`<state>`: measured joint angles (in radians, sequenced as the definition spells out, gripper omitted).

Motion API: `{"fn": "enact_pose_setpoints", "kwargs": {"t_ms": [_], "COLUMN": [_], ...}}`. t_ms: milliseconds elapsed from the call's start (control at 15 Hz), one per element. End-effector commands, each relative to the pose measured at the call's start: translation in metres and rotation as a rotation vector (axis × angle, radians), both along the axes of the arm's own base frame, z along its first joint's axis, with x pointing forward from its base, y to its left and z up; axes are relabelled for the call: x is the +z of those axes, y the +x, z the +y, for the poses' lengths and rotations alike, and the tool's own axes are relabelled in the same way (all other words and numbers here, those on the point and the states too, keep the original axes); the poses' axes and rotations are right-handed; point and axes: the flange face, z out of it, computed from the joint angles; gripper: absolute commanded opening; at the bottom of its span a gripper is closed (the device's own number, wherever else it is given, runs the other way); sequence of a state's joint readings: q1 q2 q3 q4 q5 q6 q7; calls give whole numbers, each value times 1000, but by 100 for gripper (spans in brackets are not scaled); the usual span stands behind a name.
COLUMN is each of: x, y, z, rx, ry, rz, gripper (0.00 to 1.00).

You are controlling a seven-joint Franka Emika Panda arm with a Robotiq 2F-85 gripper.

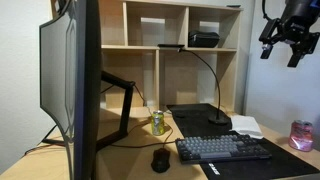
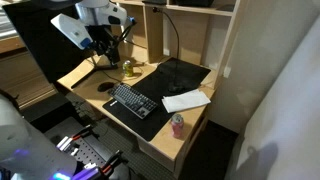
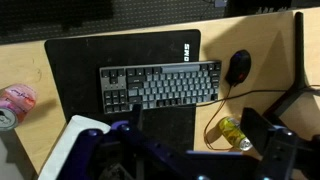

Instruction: Press a key on the bottom right side of the keyboard

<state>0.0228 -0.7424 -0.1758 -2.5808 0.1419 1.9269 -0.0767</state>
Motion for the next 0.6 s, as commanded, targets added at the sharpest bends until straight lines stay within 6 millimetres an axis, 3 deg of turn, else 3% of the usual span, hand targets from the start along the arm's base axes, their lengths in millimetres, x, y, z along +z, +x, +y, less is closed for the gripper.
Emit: {"fn": "enact_pose_setpoints", "kwargs": {"t_ms": [0,267,333,400,467,533], "x": [1,1,-9,-38,-29,-37], "y": [0,0,1,10,8,9], "z": [0,0,1,-1,0,0], "rx": [0,0,-1,-58,-97,-141], "ry": [0,0,-21,-91,-139,-168], "rz": [1,1,5,14,-7,5], "gripper": [100,100,100,100,100,100]}}
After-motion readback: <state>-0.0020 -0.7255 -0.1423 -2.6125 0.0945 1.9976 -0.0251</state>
